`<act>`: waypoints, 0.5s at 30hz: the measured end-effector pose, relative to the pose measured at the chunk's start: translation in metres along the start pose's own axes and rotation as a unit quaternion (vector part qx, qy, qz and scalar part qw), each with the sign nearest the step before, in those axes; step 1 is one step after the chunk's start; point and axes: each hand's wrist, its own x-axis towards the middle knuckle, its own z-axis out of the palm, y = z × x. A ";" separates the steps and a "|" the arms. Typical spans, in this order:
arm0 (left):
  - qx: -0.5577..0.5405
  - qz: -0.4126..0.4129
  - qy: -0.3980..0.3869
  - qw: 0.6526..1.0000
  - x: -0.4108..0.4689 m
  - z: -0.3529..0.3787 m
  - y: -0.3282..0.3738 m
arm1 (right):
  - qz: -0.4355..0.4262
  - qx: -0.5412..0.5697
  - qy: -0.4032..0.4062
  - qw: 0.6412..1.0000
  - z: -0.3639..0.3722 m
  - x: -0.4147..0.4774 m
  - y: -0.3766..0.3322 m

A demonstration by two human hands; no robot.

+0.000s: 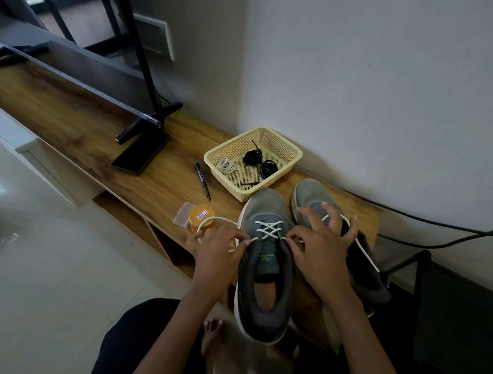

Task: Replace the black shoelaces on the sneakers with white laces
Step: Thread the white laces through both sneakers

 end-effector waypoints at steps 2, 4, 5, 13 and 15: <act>-0.001 -0.006 -0.008 1.000 0.002 0.002 -0.003 | 0.002 0.005 0.006 1.000 0.001 0.000 0.001; 0.003 -0.010 -0.018 1.000 0.003 0.006 -0.006 | 0.008 -0.003 0.012 1.000 0.003 -0.002 0.001; 0.006 -0.012 -0.018 1.000 0.002 0.007 -0.007 | 0.011 -0.008 0.014 1.000 0.003 -0.003 0.000; 0.019 0.003 -0.002 1.000 0.003 0.002 -0.005 | 0.007 0.008 0.023 1.000 -0.006 -0.003 -0.004; -0.008 -0.017 0.014 1.000 0.003 -0.002 -0.002 | 0.021 0.044 0.002 0.999 -0.019 -0.001 -0.005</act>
